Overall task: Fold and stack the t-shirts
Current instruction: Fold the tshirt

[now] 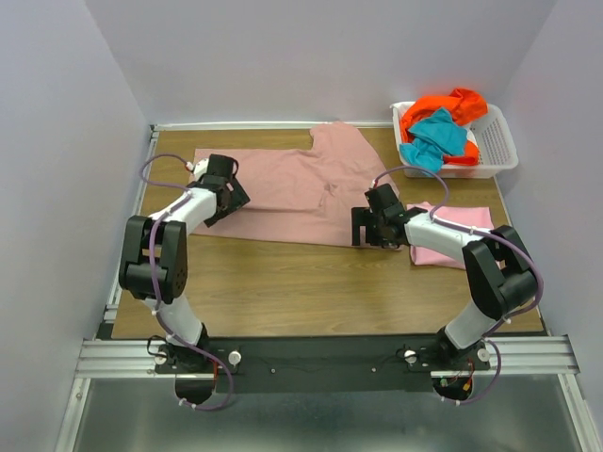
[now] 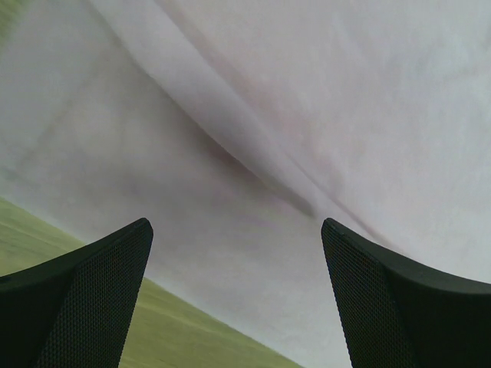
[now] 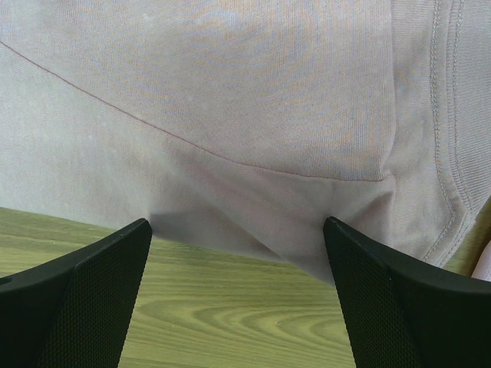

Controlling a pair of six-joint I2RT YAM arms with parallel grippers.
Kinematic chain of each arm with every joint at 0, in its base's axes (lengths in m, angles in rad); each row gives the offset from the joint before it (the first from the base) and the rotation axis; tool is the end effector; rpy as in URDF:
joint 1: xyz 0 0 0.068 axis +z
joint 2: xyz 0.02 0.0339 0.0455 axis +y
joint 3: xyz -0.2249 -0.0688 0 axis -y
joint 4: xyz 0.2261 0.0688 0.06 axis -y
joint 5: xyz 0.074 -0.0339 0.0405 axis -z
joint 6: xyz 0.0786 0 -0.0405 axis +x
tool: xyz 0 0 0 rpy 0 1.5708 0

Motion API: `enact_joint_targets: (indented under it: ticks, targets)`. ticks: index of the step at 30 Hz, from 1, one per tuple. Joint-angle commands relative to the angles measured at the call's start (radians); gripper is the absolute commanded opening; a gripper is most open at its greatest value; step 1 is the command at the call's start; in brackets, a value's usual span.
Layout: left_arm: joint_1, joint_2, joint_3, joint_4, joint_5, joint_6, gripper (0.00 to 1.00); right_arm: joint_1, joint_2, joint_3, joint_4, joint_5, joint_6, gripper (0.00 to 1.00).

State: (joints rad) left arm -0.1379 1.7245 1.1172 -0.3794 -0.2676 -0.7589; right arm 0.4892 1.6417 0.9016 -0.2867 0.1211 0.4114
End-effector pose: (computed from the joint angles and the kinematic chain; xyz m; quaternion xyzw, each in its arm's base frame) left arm 0.3564 -0.0285 0.1310 -0.3266 0.8920 -0.0086 0.3125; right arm 0.2887 0.1429 0.0996 -0.0211 0.9614 0.0642 0.2668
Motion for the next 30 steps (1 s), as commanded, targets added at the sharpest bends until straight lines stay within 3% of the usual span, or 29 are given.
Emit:
enact_joint_targets:
  ticks: [1, 6, 12, 17, 21, 27, 30]
  targets:
    - [-0.043, 0.055, 0.064, 0.053, 0.039, 0.007, 0.99, -0.001, 0.027, -0.053, -0.088, -0.04, 0.021, 1.0]
    - [-0.043, 0.148, 0.212, 0.048, -0.011, 0.026, 0.99, 0.0, 0.018, -0.064, -0.086, -0.031, 0.021, 1.0]
    - [-0.042, 0.394, 0.542, -0.048, -0.025, 0.066, 0.99, 0.0, -0.012, -0.07, -0.088, -0.015, 0.02, 1.0]
    - [-0.04, 0.382, 0.606, -0.085, -0.032, 0.084, 0.99, 0.0, -0.048, -0.059, -0.088, -0.032, 0.017, 1.0]
    - [-0.04, 0.252, 0.5, -0.061, -0.053, 0.082, 0.99, 0.0, -0.071, -0.046, -0.089, -0.049, 0.014, 1.0]
    - [-0.034, -0.047, 0.117, -0.003, -0.116, 0.023, 0.99, 0.0, -0.146, -0.079, -0.092, -0.071, 0.003, 1.0]
    - [-0.01, -0.164, -0.07, 0.052, -0.078, 0.021, 0.99, 0.0, -0.175, -0.049, -0.098, -0.048, 0.003, 1.0]
